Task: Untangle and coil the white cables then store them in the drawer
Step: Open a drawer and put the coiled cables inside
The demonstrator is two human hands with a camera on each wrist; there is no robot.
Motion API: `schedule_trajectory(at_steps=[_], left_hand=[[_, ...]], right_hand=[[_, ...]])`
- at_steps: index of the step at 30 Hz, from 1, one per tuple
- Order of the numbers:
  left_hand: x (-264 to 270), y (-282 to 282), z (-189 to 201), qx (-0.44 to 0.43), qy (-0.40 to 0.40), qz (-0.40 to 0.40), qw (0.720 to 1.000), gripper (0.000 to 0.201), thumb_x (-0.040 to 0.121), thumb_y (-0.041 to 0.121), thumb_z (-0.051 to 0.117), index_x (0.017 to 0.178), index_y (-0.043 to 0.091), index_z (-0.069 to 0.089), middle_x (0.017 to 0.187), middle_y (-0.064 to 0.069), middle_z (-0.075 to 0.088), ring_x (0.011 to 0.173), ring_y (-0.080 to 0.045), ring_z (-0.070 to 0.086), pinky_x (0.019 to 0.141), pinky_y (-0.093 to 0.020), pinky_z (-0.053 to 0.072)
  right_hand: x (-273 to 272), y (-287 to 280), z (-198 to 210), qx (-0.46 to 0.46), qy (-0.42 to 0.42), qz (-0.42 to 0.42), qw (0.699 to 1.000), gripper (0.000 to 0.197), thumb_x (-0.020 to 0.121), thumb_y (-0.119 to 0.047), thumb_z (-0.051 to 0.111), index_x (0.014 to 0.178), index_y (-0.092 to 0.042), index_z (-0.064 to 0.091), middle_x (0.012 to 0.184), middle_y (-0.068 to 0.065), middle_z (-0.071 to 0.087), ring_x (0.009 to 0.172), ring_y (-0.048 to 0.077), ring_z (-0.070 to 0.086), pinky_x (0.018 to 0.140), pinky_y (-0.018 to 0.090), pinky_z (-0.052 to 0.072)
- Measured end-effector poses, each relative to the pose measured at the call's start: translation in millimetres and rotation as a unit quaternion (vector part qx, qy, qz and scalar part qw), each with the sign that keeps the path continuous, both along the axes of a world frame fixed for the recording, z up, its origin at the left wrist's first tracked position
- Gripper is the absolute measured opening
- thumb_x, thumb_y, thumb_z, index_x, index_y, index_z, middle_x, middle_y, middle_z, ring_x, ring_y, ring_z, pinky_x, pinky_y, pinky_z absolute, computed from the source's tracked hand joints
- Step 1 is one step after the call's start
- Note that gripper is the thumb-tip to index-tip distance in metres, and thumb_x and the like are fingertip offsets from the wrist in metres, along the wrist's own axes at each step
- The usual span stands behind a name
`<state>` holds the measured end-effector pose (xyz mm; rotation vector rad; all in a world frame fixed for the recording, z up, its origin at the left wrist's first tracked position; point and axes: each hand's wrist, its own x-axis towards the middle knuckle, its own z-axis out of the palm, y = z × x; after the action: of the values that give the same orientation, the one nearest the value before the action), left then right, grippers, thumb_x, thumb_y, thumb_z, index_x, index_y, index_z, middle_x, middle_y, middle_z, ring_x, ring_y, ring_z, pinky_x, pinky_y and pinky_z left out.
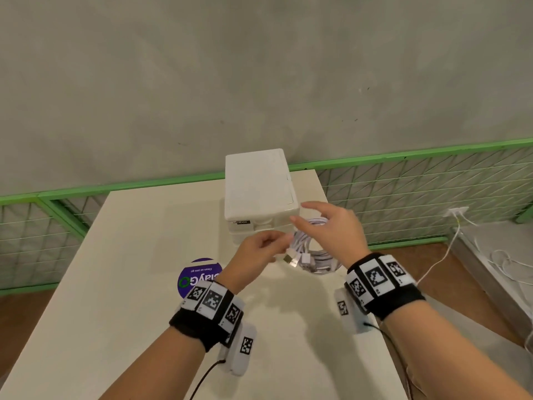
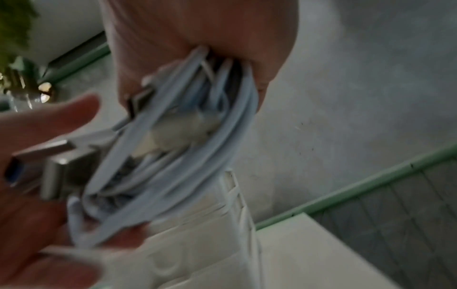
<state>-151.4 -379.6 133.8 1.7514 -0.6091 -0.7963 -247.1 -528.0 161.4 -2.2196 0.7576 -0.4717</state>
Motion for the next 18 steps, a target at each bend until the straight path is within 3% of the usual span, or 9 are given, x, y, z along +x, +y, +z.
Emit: schedule_trajectory(at_steps=[2, 5, 10, 11, 12, 13, 14, 16, 18], left_hand=[[15, 4, -22, 0.005, 0.063, 0.105, 0.992, 0.032, 0.090, 0.039, 0.058, 0.100, 0.009, 0.067, 0.090, -0.005, 0.072, 0.081, -0.016, 0.068, 0.076, -0.032, 0.054], [32, 2, -63, 0.053, 0.157, 0.205, 0.965, 0.020, 0.092, 0.022, 0.058, 0.092, 0.003, 0.064, 0.078, -0.009, 0.067, 0.067, -0.018, 0.064, 0.065, -0.029, 0.052], [42, -26, -114, 0.083, 0.291, 0.267, 0.915, 0.019, 0.092, 0.006, 0.052, 0.074, 0.003, 0.057, 0.055, -0.007, 0.061, 0.040, -0.011, 0.057, 0.044, -0.019, 0.046], [42, -31, -121, 0.071, 0.323, 0.275, 0.903, 0.017, 0.094, 0.005, 0.049, 0.079, 0.001, 0.057, 0.063, -0.011, 0.062, 0.048, -0.014, 0.062, 0.046, -0.018, 0.047], [42, -36, -129, 0.059, 0.350, 0.279, 0.892, 0.015, 0.094, 0.003, 0.046, 0.090, -0.003, 0.059, 0.079, -0.017, 0.066, 0.067, -0.022, 0.069, 0.055, -0.019, 0.050], [42, -40, -136, 0.043, 0.372, 0.285, 0.883, 0.019, 0.095, 0.003, 0.045, 0.103, -0.006, 0.060, 0.096, -0.020, 0.067, 0.089, -0.031, 0.069, 0.063, -0.021, 0.053], [41, -44, -140, 0.032, 0.382, 0.290, 0.877, 0.020, 0.095, 0.003, 0.045, 0.106, -0.007, 0.059, 0.102, -0.017, 0.066, 0.097, -0.034, 0.066, 0.062, -0.022, 0.054], [38, -48, -144, 0.011, 0.395, 0.309, 0.865, 0.013, 0.094, 0.002, 0.047, 0.089, -0.002, 0.059, 0.085, -0.012, 0.062, 0.077, -0.024, 0.063, 0.049, -0.020, 0.054], [37, -50, -147, 0.000, 0.406, 0.336, 0.850, 0.012, 0.093, 0.001, 0.050, 0.085, 0.000, 0.058, 0.079, -0.012, 0.059, 0.076, -0.022, 0.062, 0.048, -0.022, 0.054]], right_hand=[[7, -17, 7, -0.102, 0.076, 0.031, 0.991, 0.061, 0.073, -0.070, 0.056, 0.126, -0.040, 0.053, 0.104, -0.003, 0.071, 0.104, 0.015, 0.062, 0.081, 0.029, 0.050], [24, -34, 9, -0.224, 0.150, 0.090, 0.959, 0.067, 0.077, -0.071, 0.050, 0.135, -0.037, 0.045, 0.103, 0.001, 0.070, 0.099, 0.019, 0.063, 0.078, 0.029, 0.049], [52, -45, -8, -0.315, 0.116, 0.159, 0.928, 0.060, 0.079, -0.066, 0.053, 0.129, -0.034, 0.053, 0.123, -0.004, 0.060, 0.096, 0.018, 0.064, 0.074, 0.028, 0.047], [55, -46, -13, -0.325, 0.099, 0.168, 0.925, 0.058, 0.078, -0.066, 0.054, 0.125, -0.032, 0.058, 0.130, -0.005, 0.058, 0.095, 0.018, 0.066, 0.074, 0.029, 0.049], [57, -45, -19, -0.334, 0.083, 0.176, 0.922, 0.058, 0.077, -0.068, 0.053, 0.121, -0.031, 0.062, 0.132, -0.007, 0.057, 0.093, 0.016, 0.068, 0.071, 0.030, 0.052], [59, -45, -24, -0.336, 0.071, 0.181, 0.922, 0.060, 0.075, -0.070, 0.049, 0.118, -0.030, 0.064, 0.131, -0.009, 0.058, 0.091, 0.014, 0.069, 0.068, 0.029, 0.053], [59, -45, -28, -0.330, 0.062, 0.184, 0.924, 0.062, 0.074, -0.072, 0.044, 0.115, -0.030, 0.065, 0.129, -0.011, 0.059, 0.090, 0.011, 0.070, 0.066, 0.027, 0.053], [58, -46, -33, -0.313, 0.044, 0.173, 0.933, 0.059, 0.074, -0.071, 0.043, 0.111, -0.032, 0.067, 0.124, -0.014, 0.062, 0.089, 0.005, 0.069, 0.063, 0.023, 0.052], [58, -46, -36, -0.296, 0.019, 0.161, 0.941, 0.047, 0.074, -0.065, 0.056, 0.107, -0.034, 0.069, 0.121, -0.015, 0.063, 0.090, 0.002, 0.068, 0.064, 0.021, 0.051]])
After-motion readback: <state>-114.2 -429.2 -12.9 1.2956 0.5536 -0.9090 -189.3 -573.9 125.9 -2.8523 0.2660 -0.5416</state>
